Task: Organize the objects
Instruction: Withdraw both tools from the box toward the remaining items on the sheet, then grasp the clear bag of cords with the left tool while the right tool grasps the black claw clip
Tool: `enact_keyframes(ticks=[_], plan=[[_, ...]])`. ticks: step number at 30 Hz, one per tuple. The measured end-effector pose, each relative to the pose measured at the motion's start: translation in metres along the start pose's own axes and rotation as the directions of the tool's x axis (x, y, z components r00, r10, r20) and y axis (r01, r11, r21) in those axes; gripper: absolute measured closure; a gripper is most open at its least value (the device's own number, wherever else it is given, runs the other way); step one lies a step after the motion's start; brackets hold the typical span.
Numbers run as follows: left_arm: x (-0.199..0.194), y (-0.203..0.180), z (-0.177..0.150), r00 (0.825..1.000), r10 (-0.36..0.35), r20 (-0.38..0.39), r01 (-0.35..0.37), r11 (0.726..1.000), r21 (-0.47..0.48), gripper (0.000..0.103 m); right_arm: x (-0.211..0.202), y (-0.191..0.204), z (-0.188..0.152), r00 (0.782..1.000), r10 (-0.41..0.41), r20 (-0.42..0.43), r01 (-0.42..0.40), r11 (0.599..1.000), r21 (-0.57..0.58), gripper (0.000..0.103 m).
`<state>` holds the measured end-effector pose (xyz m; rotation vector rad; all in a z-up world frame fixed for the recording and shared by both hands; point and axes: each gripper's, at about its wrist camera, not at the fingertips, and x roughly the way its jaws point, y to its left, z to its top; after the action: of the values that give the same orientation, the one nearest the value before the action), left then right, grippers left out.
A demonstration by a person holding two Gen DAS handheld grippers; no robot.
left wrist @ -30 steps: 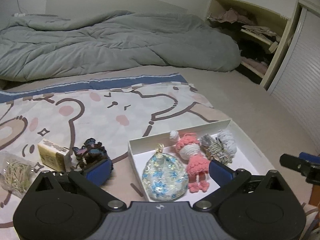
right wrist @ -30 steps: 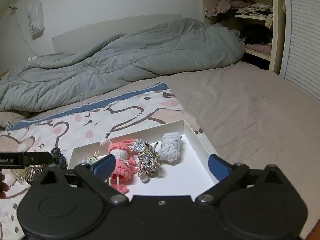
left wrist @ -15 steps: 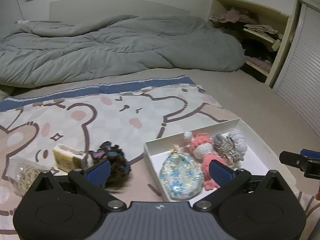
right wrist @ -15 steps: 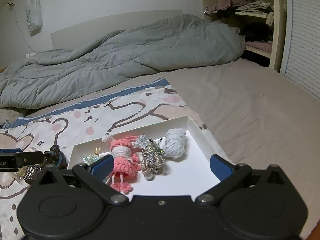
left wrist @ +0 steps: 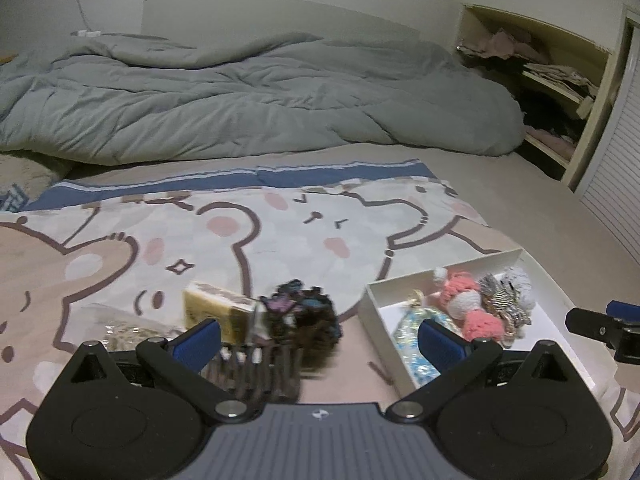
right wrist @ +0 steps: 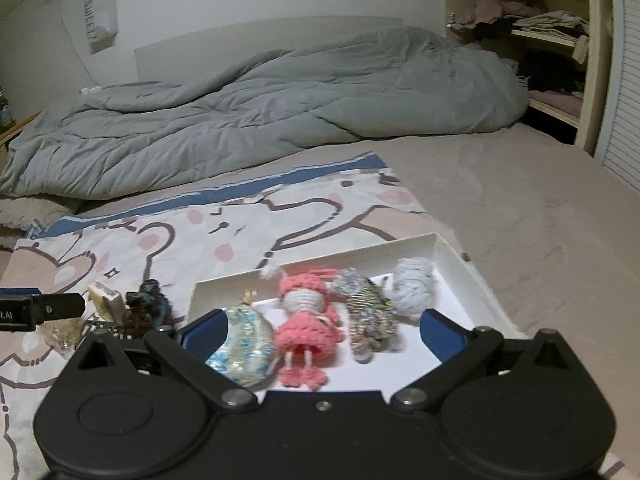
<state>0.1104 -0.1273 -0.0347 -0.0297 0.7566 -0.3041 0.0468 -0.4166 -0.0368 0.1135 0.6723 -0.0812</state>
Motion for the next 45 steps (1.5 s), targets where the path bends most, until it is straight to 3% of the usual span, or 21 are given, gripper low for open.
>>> enact_keyframes(ticks=[19, 26, 32, 37, 45], plan=[[-0.031, 0.081, -0.008, 0.993, 0.116, 0.027, -0.115, 0.993, -0.013, 0.000, 0.011, 0.079, 0.006, 0.993, 0.114, 0.010, -0.113, 0.993, -0.039, 0.000], [-0.035, 0.110, -0.010, 0.987, 0.154, 0.036, -0.153, 0.987, -0.046, 0.000, 0.012, 0.109, 0.004, 0.979, 0.201, 0.028, -0.200, 0.979, -0.028, 0.000], [-0.029, 0.133, -0.011, 0.976, 0.216, 0.036, -0.212, 0.973, -0.089, 0.000, 0.021, 0.131, 0.001, 0.967, 0.255, 0.006, -0.255, 0.967, -0.003, 0.000], [-0.017, 0.149, -0.013, 0.974, 0.227, 0.018, -0.224, 0.968, -0.109, 0.000, 0.034, 0.141, 0.001, 0.949, 0.313, -0.046, -0.310, 0.949, 0.056, 0.001], [0.013, 0.156, -0.018, 0.973, 0.229, -0.013, -0.229, 0.972, -0.043, 0.000, 0.060, 0.145, -0.006, 0.918, 0.386, -0.094, -0.367, 0.914, 0.175, 0.029]])
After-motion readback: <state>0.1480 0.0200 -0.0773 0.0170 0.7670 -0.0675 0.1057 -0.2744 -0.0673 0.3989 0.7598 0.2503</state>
